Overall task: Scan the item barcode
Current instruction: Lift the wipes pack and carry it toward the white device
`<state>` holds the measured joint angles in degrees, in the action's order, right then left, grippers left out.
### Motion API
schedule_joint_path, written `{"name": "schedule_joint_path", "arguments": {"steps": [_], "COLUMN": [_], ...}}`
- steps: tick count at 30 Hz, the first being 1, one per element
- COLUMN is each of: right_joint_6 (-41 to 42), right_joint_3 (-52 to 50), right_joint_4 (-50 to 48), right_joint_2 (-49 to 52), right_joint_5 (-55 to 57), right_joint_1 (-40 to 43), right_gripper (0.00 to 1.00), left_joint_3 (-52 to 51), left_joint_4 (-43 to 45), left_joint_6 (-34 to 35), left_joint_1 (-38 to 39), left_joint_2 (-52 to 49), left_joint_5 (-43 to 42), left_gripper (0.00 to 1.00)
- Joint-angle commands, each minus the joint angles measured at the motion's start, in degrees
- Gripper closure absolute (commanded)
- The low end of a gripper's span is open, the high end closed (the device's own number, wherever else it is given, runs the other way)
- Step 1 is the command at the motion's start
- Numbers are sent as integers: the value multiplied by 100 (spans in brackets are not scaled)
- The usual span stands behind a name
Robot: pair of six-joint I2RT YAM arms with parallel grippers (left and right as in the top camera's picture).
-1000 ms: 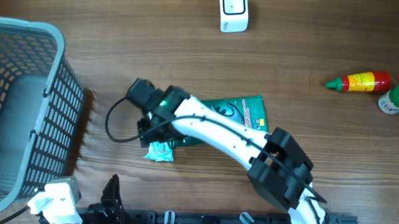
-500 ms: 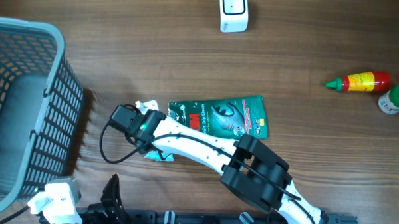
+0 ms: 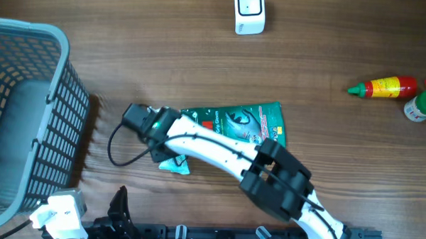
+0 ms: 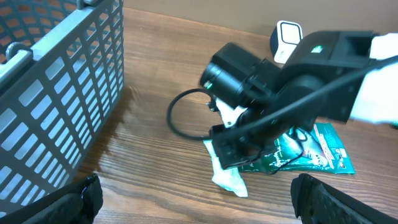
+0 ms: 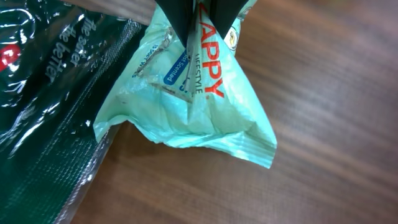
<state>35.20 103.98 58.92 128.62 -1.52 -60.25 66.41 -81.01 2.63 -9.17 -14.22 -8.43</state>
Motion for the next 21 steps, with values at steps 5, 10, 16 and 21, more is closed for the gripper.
{"name": "schedule_joint_path", "arguments": {"steps": [5,10,16,21], "right_joint_6": [-3670,-3418,-2474,-3692], "right_joint_3": [44,-24,-35,-44], "right_joint_4": [1519,3185,3338,3338], "right_joint_2": [-935,-935,-935,-935], "right_joint_5": [-5405,-6481,-6343,-6242], "right_joint_1": [1698,2671,3058,3213], "right_gripper": [96,96,96,96], "left_joint_3": [-20,-20,-20,-20], "left_joint_4": [13,13,13,13], "left_joint_6": [-9,-9,-9,-9], "left_joint_1": [-33,-33,-33,-33], "left_joint_2": [13,13,13,13], "left_joint_5": [-48,-48,-48,-48], "left_gripper": [0,0,0,0]}}
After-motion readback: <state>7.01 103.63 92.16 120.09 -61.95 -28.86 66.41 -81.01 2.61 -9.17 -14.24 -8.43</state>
